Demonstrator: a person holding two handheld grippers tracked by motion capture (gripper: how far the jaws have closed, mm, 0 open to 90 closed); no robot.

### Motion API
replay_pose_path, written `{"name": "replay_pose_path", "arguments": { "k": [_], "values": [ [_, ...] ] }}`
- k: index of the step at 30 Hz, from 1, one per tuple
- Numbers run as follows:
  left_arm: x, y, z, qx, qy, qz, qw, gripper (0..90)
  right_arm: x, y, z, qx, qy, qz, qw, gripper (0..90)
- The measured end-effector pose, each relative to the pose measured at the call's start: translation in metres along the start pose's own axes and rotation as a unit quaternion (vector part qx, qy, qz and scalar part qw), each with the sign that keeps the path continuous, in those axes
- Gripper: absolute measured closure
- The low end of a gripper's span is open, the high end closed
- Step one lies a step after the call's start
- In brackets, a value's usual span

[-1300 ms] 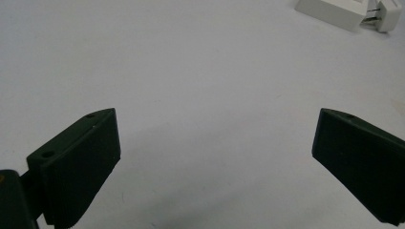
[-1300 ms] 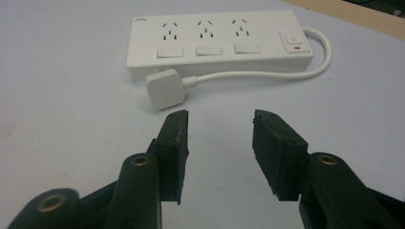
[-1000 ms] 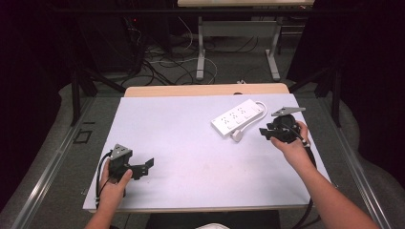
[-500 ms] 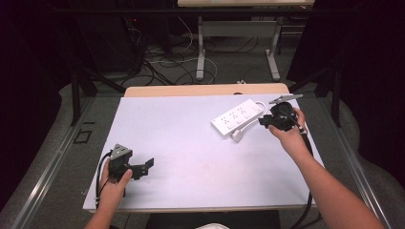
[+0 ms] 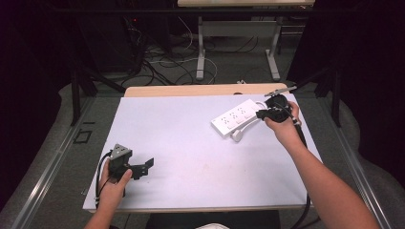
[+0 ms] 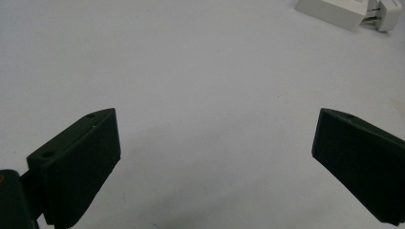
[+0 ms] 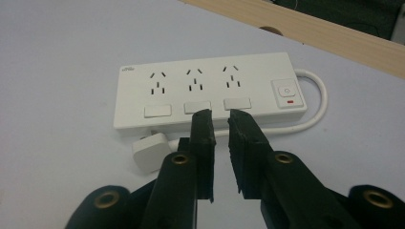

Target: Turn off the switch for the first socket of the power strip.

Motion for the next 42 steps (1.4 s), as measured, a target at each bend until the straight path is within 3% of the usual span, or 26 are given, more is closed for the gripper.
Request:
{"name": "replay_pose_path", "arguments": {
  "k": [14, 32, 42],
  "values": [
    [0.0, 0.001, 0.0, -0.001, 0.001, 0.005, 1.0, 2.4, -0.012, -0.007, 0.02, 0.008, 0.005, 0.017, 0.9998, 89.5],
    [0.0, 0.001, 0.0, 0.001, 0.006, 0.008, 0.9999, 2.5, -0.011, -0.025, 0.047, 0.027, 0.005, 0.058, 0.998, 90.0],
    [0.0, 0.001, 0.0, 0.002, 0.008, 0.008, 0.9999, 2.6, -0.009, -0.029, 0.058, 0.029, 0.008, 0.065, 0.9975, 90.0]
  ]
}}
Point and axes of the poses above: each handheld gripper's, and its own axes: z roughly forward along the jaws, x roughly out of its underside, y roughly to its left, the point moved 4 cm from there along z, roughly forward along the jaws, and after that the axes turned 15 degrees about -x, right-handed, at the moved point
